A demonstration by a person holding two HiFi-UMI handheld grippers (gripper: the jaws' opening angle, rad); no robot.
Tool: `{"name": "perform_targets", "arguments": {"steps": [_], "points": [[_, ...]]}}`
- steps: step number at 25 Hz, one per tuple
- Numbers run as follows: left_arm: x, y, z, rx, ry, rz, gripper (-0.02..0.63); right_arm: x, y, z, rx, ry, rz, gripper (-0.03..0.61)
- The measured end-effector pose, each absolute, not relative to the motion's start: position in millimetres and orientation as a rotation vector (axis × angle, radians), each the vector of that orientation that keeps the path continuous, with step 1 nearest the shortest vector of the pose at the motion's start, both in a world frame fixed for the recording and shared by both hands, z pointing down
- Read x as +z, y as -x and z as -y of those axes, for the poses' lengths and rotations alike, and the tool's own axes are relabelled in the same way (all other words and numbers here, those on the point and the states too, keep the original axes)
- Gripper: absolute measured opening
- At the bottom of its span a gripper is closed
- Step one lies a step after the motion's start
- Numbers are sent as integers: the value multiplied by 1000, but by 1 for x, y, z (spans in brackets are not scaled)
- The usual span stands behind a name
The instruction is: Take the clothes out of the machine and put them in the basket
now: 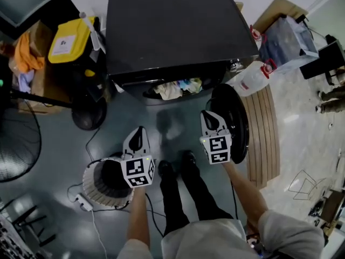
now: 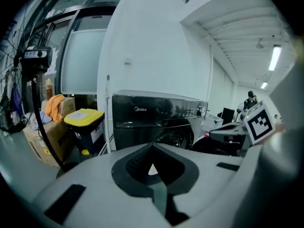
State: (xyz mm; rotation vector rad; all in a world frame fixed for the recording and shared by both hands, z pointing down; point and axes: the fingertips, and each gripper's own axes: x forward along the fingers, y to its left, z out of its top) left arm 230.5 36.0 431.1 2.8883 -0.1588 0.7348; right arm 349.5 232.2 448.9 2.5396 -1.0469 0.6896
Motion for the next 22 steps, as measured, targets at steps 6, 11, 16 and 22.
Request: {"name": "perform_targets", "arguments": {"steps": [6,11,16,22], "points": [[505,-232,-40,771,-2849,168,17,520,-360,-234,713,-2528,1041,23],[564,-230,-39,807,-2805,176,17,579,-364,-235,750,-2533,1017,23],[608,-233,-43,805,-2803,148,17,631,-363,-236,786,-2550,1003,23],[649,-243,-62,806,-2804,92,17,684,-375,-238,794,-2570,1007,25]]}}
